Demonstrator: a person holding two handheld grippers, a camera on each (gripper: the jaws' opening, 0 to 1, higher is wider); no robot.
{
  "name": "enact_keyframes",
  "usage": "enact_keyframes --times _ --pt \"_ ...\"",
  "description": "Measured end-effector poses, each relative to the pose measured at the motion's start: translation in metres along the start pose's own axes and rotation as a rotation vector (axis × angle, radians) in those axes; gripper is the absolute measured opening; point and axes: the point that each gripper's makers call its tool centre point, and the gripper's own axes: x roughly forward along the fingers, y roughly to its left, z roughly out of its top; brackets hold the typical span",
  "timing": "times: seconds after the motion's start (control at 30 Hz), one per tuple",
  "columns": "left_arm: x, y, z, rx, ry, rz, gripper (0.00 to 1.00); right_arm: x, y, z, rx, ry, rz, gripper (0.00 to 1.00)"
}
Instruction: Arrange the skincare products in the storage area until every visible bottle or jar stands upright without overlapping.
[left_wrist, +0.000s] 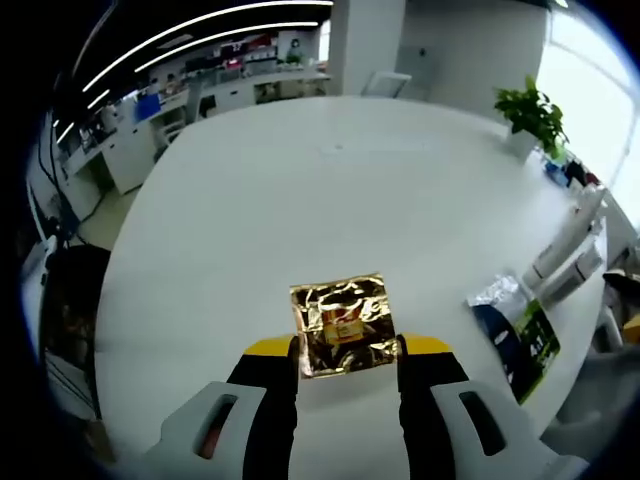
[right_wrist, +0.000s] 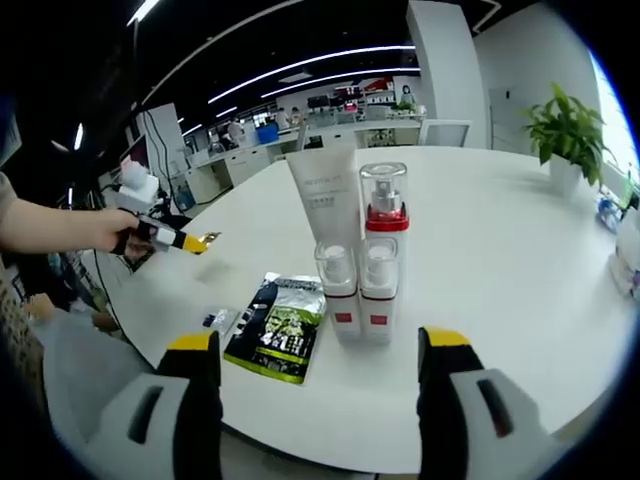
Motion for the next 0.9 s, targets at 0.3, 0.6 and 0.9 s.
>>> enact_keyframes --times 0.3,0.6,0.9 --pt "-0.034 -0.036 -0.008 0.104 -0.055 -0.014 0.36 -0.002 0.003 0.002 -0.002 -0.013 0.014 0.79" --pt "-0.059 -0.069 -0.007 0.177 -0.114 -0.035 0.36 -0.003 0.006 0.005 -0.020 -0.032 0.027 0.77" --pt "-0.083 -0.095 -0.007 0.204 -0.178 -0.041 0.36 -0.004 0.014 0.002 -0.050 -0.008 0.055 0.61"
